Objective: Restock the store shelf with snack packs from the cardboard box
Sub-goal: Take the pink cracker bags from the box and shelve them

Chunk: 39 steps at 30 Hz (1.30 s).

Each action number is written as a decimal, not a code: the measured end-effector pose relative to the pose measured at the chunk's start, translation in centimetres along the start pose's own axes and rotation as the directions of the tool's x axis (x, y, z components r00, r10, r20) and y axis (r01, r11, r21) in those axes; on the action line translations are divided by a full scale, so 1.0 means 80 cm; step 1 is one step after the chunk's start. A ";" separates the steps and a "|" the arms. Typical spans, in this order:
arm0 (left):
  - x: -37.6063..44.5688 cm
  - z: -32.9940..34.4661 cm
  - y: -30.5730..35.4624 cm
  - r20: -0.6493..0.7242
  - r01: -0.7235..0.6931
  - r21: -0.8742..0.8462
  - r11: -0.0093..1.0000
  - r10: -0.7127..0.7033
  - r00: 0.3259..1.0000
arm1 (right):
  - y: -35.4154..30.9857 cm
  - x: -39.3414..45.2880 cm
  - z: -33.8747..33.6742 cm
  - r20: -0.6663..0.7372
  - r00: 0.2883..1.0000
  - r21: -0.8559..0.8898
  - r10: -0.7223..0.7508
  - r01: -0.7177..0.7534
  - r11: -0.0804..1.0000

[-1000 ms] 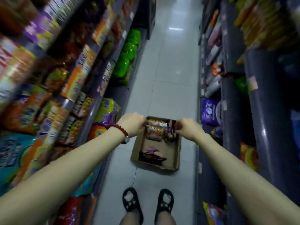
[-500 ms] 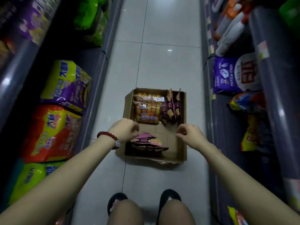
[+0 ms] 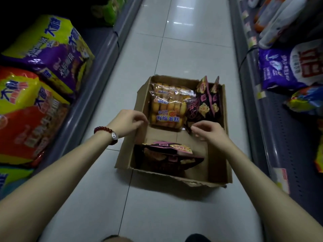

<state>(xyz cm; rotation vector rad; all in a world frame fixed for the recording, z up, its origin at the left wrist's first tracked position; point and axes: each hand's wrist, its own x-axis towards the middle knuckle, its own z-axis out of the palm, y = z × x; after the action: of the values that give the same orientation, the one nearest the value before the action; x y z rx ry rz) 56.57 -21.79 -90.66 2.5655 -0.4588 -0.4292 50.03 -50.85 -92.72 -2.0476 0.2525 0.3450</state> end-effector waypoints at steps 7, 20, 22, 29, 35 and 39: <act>-0.027 0.017 -0.016 -0.068 0.014 -0.106 0.994 -0.022 0.997 | 0.025 -0.063 0.010 0.085 0.996 0.235 0.029 -0.048 0.971; -0.060 0.034 -0.025 -0.007 -0.001 -0.170 0.985 0.000 1.000 | 0.064 -0.090 0.052 -0.009 1.000 0.228 -0.027 0.028 0.973; -0.066 0.036 -0.027 0.058 -0.001 -0.175 0.985 0.011 0.998 | 0.063 -0.089 0.048 -0.076 0.997 0.273 -0.032 0.052 0.960; -0.068 0.060 -0.026 0.033 0.022 -0.241 0.970 -0.015 0.999 | 0.072 -0.088 0.032 -0.208 0.978 0.447 0.017 0.080 0.891; -0.043 0.079 -0.024 -0.036 0.096 -0.355 0.930 -0.116 0.993 | 0.079 -0.083 0.034 -0.250 0.967 0.494 0.041 0.091 0.865; -0.035 0.090 -0.017 -0.063 0.146 -0.474 0.868 -0.199 0.978 | 0.079 -0.082 0.040 -0.245 0.968 0.499 0.057 0.075 0.863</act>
<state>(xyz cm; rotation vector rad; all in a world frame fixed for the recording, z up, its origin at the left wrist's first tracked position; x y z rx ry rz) 51.65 -22.54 -96.76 2.1461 -0.0660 -0.4007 41.44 -50.84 -97.11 -1.5622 0.4403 -0.0006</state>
